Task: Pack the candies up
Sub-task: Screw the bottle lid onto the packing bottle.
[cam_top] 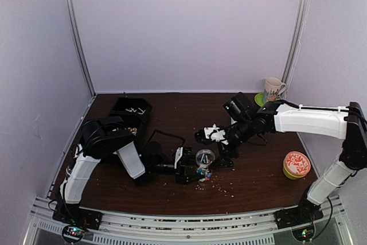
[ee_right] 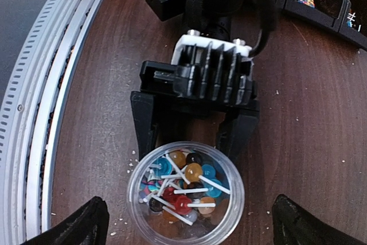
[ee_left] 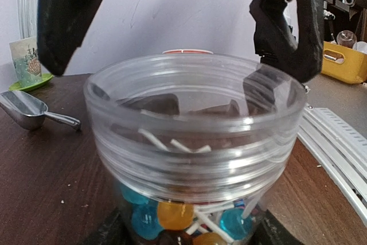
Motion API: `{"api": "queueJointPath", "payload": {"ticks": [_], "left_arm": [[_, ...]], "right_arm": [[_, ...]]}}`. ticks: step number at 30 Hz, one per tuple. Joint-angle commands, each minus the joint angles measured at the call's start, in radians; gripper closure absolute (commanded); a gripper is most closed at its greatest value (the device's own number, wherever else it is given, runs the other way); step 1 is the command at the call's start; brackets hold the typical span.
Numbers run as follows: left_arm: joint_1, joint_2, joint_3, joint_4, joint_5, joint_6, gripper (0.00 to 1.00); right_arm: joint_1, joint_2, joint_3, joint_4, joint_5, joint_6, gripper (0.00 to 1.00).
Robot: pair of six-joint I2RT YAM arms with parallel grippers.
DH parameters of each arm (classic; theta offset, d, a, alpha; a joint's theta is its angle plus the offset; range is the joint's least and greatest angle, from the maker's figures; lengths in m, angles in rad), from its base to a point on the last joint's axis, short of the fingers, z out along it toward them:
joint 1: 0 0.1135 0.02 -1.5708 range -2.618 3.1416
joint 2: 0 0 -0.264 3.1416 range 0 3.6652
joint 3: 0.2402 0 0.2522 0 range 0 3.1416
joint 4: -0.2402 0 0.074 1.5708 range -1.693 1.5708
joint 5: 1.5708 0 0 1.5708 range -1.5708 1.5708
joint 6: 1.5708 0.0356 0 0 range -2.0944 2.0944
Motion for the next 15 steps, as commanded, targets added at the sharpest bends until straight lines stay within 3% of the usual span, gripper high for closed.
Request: {"api": "queueJointPath", "payload": {"ticks": [1,15], "left_arm": [[0.005,0.034,-0.009,-0.024,0.031,0.002,0.54],[0.005,0.035,-0.003,-0.040,0.023,0.001,0.54]], "right_arm": [[0.002,0.008,0.032,-0.049,-0.063,-0.012,0.01],[0.001,0.027,0.016,0.057,-0.032,0.070,0.14]]}}
